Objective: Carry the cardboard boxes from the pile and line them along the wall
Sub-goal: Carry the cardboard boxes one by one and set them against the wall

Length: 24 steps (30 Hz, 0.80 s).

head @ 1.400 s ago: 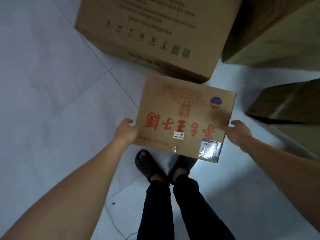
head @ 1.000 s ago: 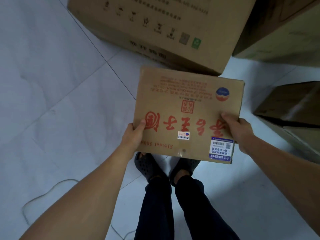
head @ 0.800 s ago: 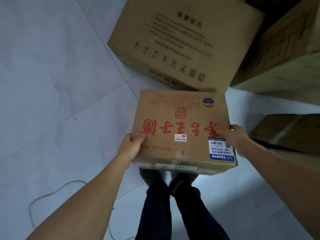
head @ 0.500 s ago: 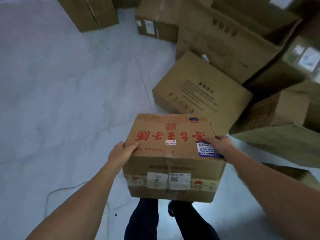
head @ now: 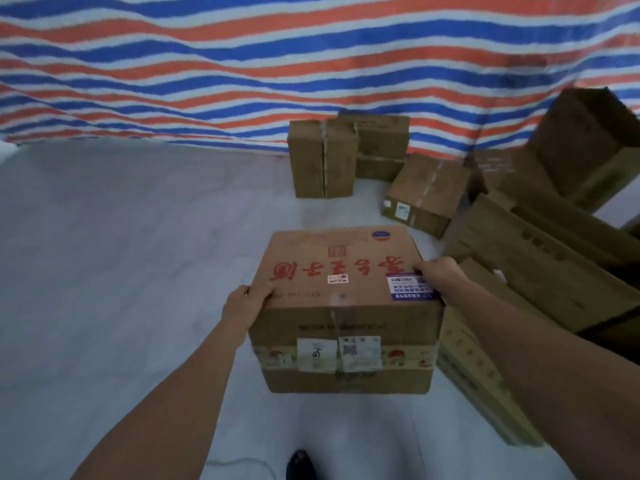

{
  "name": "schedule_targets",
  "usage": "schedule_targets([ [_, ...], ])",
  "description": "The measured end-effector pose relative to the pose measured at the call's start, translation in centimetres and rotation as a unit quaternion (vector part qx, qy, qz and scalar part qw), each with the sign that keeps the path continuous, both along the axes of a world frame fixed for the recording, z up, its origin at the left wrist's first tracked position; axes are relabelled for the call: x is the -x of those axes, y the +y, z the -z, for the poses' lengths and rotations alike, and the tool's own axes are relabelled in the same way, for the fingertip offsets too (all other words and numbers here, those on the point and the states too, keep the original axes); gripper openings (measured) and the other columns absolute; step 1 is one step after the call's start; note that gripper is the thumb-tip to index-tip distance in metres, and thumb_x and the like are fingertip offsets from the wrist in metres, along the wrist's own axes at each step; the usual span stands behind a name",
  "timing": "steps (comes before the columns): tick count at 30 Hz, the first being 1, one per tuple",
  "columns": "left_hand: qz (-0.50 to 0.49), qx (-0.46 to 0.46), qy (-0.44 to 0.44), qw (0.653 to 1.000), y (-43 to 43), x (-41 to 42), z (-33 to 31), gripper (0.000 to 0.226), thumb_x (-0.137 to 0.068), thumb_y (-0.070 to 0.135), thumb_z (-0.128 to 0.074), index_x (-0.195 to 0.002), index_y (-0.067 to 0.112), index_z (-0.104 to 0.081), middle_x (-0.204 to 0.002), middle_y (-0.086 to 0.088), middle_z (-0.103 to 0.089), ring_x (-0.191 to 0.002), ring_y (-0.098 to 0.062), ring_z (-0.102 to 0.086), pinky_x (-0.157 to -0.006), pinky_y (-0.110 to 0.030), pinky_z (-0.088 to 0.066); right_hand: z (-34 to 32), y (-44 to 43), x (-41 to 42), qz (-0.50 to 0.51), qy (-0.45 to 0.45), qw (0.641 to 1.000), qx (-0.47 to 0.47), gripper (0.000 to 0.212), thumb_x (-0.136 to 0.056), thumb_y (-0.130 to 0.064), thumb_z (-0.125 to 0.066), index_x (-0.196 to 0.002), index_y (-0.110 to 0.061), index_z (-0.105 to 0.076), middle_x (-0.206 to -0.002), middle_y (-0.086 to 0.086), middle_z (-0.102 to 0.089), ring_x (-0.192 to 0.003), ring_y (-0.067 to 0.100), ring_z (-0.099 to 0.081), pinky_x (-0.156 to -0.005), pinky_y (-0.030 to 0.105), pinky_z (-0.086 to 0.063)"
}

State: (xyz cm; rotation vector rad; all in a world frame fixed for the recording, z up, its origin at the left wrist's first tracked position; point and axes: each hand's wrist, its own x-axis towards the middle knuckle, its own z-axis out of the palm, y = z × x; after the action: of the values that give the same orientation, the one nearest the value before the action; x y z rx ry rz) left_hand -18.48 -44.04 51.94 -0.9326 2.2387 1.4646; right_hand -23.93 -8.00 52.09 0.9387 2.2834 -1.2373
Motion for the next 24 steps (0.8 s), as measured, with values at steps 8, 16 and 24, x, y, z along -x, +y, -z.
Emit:
schedule_targets([
  [8,-0.072,0.023,0.096,0.993,-18.7,6.0,-11.2,0.05,-0.077,0.056,-0.067,-0.108,0.018,-0.062,-0.106,-0.006,-0.067,-0.093,-0.025,-0.064,-0.089,-0.043,-0.054,-11.1,-20.9,10.1,-0.131,0.04,0.989,0.05,0.064,-0.08,-0.051,-0.075,-0.112,0.002,-0.059,-0.109,0.018,-0.068,-0.094,0.032,-0.067,-0.091,0.044,-0.055],
  [16,-0.19,0.045,0.127,0.972,-34.8,8.9,-16.1,0.067,-0.066,0.063,-0.069,-0.113,0.015,-0.064,-0.11,-0.008,-0.067,-0.096,-0.027,-0.064,-0.093,-0.043,-0.052,-17.4,-41.4,20.2,-0.313,0.041,0.948,0.048,0.038,-0.093,-0.037,-0.066,-0.093,0.0,-0.059,-0.086,0.015,-0.065,-0.075,0.027,-0.064,-0.073,0.04,-0.054],
  [24,-0.362,0.054,0.143,0.92,-49.7,10.5,-17.0,0.058,-0.077,0.056,-0.07,-0.116,0.013,-0.063,-0.113,-0.01,-0.063,-0.101,-0.029,-0.058,-0.089,-0.042,-0.049,-19.0,-64.0,30.9,-0.468,0.086,0.879,0.032,0.056,-0.088,-0.048,-0.069,-0.121,-0.004,-0.057,-0.113,0.015,-0.063,-0.083,0.025,-0.058,-0.076,0.034,-0.045],
])
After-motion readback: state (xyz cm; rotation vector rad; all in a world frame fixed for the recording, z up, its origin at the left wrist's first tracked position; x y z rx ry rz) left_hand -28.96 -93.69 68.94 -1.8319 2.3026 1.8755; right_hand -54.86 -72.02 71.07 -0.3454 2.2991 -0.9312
